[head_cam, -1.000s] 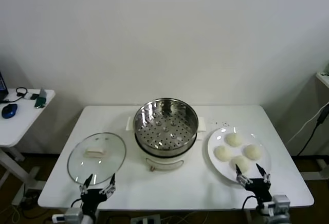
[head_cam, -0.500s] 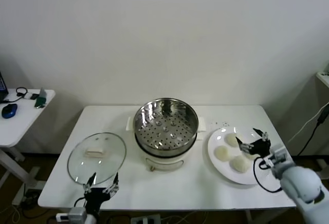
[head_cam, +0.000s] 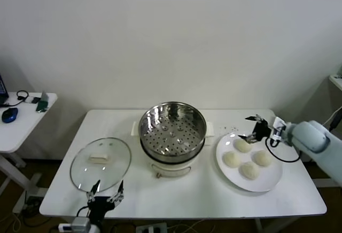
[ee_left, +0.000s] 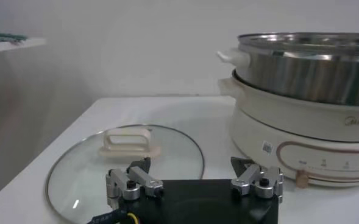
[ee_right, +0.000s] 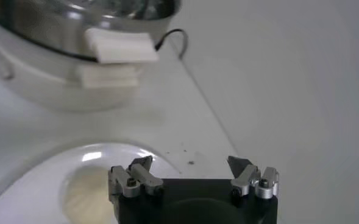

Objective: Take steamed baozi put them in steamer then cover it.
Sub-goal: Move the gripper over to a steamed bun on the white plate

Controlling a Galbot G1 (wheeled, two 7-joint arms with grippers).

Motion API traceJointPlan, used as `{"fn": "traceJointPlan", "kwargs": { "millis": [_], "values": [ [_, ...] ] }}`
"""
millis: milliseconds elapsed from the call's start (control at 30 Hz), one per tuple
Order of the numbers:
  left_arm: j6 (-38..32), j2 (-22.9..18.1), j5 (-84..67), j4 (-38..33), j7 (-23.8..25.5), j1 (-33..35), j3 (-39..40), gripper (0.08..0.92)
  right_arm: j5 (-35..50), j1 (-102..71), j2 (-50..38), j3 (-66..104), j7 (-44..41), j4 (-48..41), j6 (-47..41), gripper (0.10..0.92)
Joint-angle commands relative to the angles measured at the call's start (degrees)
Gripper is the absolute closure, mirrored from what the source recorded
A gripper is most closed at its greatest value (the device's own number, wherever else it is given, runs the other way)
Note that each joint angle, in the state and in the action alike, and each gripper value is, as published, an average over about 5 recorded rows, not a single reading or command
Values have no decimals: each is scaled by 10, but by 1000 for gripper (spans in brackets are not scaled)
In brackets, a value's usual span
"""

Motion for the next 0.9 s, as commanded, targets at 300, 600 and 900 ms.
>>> {"fn": "traceJointPlan", "kwargs": {
  "millis": [300, 600, 900],
  "values": [
    [-11, -3, -2, 4, 0, 1, -9, 177, -23, 390, 138, -465, -260, -254, 111, 203],
    [-13, -8, -1, 10, 1, 1, -10, 177, -68, 302, 222, -392, -252, -341, 105, 203],
    [-14, -11, 2, 13, 2, 4, -10, 177, -120, 240, 250, -338, -248, -392, 113, 203]
  ]
}}
